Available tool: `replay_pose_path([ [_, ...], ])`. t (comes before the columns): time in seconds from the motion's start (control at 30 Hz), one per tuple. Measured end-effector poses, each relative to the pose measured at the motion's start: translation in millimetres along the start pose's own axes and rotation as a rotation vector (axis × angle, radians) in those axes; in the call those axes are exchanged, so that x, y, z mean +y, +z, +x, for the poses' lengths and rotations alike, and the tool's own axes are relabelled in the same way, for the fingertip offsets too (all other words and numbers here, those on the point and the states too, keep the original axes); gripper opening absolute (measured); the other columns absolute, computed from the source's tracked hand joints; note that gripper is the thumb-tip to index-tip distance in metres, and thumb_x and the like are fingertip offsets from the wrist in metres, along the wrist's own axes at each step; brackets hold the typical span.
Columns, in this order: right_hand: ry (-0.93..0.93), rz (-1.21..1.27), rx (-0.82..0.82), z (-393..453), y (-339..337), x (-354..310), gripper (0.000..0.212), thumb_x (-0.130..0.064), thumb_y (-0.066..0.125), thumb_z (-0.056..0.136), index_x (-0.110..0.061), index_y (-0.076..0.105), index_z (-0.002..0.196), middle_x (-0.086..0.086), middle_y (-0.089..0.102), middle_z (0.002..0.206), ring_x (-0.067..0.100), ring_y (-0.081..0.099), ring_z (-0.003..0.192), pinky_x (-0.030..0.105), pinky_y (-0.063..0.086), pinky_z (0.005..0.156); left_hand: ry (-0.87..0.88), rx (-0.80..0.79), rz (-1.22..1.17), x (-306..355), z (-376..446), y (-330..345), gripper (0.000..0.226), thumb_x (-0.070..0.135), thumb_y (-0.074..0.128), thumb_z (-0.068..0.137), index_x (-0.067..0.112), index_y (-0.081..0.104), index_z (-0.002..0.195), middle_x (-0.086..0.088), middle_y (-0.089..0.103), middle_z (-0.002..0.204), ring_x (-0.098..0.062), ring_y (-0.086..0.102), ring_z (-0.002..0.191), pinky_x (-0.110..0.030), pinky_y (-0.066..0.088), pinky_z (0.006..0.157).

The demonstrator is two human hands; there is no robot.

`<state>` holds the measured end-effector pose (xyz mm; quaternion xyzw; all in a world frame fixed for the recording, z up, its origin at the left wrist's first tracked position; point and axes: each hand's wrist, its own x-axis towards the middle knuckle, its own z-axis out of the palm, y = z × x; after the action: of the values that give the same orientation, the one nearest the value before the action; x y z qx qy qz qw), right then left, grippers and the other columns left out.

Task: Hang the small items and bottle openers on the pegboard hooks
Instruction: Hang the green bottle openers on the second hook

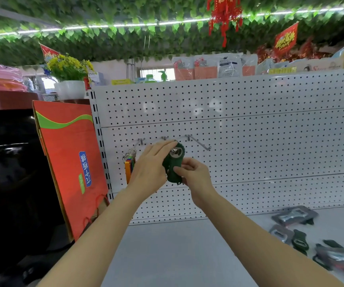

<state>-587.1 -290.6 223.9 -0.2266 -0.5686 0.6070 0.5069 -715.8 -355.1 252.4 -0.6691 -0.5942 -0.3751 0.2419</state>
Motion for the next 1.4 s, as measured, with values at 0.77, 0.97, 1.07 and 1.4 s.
replay_pose_path([
  [0.77, -0.182, -0.913, 0.16, 11, -45, 43, 0.037, -0.028, 0.063, 0.091, -0.016, 0.059, 0.125, -0.001, 0.065, 0.12, 0.015, 0.061, 0.11, 0.033, 0.049, 0.093, -0.292, -0.213, -0.041, -15, -40, 26, 0.057, 0.028, 0.053, 0.098, 0.017, 0.034, 0.151, -0.002, 0.041, 0.151, -0.022, 0.04, 0.135, -0.043, 0.039, 0.108],
  [0.97, -0.234, -1.211, 0.176, -21, -97, 41, 0.043, -0.029, 0.059, 0.093, -0.017, 0.053, 0.133, 0.001, 0.059, 0.131, 0.022, 0.057, 0.117, 0.038, 0.045, 0.097, -0.275, -0.329, 0.049, 2, -72, 43, 0.056, 0.036, 0.049, 0.1, 0.011, 0.036, 0.15, -0.005, 0.04, 0.152, -0.024, 0.036, 0.138, -0.04, 0.035, 0.11],
  [1.07, -0.251, -1.335, 0.192, -33, -128, 32, 0.043, -0.03, 0.057, 0.093, -0.017, 0.052, 0.133, 0.004, 0.06, 0.13, 0.027, 0.058, 0.112, 0.038, 0.044, 0.094, -0.238, -0.376, 0.114, 22, -74, 58, 0.056, 0.037, 0.047, 0.101, 0.009, 0.037, 0.148, -0.006, 0.041, 0.151, -0.025, 0.038, 0.137, -0.04, 0.035, 0.108],
  [1.4, -0.195, -1.459, 0.272, -74, -266, 0, 0.043, -0.024, 0.059, 0.092, -0.015, 0.053, 0.133, 0.006, 0.062, 0.127, 0.029, 0.059, 0.112, 0.041, 0.045, 0.097, -0.146, -0.493, 0.058, 119, -62, 144, 0.056, 0.037, 0.046, 0.101, 0.009, 0.037, 0.149, -0.007, 0.04, 0.152, -0.028, 0.039, 0.136, -0.042, 0.036, 0.11],
])
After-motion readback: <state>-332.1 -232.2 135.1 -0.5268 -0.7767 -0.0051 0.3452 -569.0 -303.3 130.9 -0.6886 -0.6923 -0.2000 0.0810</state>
